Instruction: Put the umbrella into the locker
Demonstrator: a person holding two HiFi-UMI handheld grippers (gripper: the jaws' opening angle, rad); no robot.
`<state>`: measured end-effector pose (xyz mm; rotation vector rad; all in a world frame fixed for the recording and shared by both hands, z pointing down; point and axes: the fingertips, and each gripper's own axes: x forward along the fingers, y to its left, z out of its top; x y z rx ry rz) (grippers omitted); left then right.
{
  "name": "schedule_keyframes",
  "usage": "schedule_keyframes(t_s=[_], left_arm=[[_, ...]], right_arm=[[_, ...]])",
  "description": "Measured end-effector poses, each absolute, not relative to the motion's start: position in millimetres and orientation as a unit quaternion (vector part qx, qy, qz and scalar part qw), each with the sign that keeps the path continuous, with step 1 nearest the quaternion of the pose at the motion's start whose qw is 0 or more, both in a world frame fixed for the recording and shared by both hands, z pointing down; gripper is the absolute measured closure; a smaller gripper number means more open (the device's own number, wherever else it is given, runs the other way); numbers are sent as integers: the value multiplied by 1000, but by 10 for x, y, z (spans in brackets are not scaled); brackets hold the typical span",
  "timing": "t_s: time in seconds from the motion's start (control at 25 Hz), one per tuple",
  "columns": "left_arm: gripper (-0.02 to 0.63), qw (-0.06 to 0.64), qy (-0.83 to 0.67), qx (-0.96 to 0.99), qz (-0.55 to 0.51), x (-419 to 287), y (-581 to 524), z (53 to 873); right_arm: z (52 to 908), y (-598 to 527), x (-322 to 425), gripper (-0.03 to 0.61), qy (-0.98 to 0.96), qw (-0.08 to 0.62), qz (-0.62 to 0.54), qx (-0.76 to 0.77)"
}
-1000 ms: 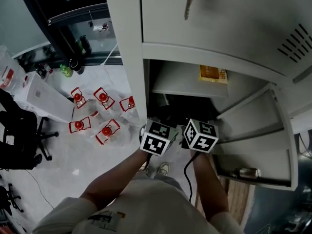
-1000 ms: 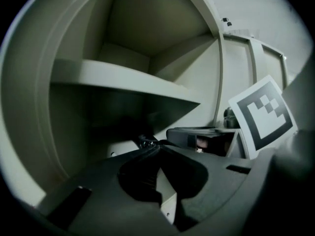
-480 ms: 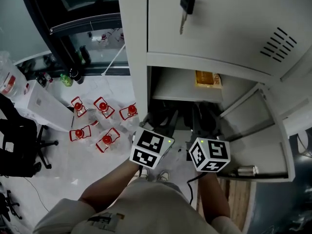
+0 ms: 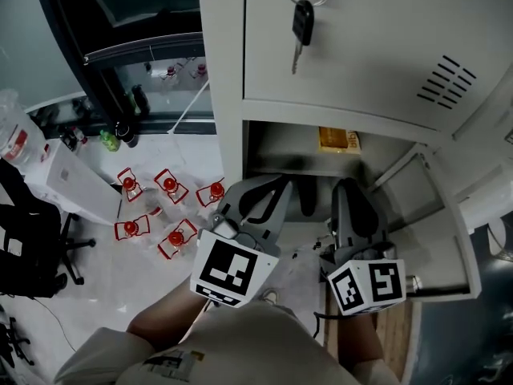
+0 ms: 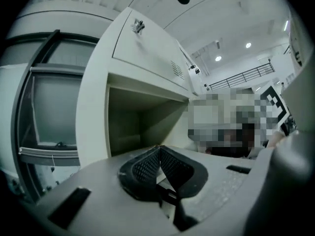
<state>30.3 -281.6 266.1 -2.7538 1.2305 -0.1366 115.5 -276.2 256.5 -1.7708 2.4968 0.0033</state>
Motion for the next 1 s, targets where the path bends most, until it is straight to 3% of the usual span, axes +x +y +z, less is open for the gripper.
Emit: schedule_keyframes(t_s=[0.48,1.0], left_arm=[[606,88,418,-904,-12,35,-2478,2157],[606,65,426,-902,-24,-48,-2408,2622]], right_arm=[[2009,-2272,1074,568,841,62,59,-534],[2353,-2123,1179,571,843,24,43,-536]])
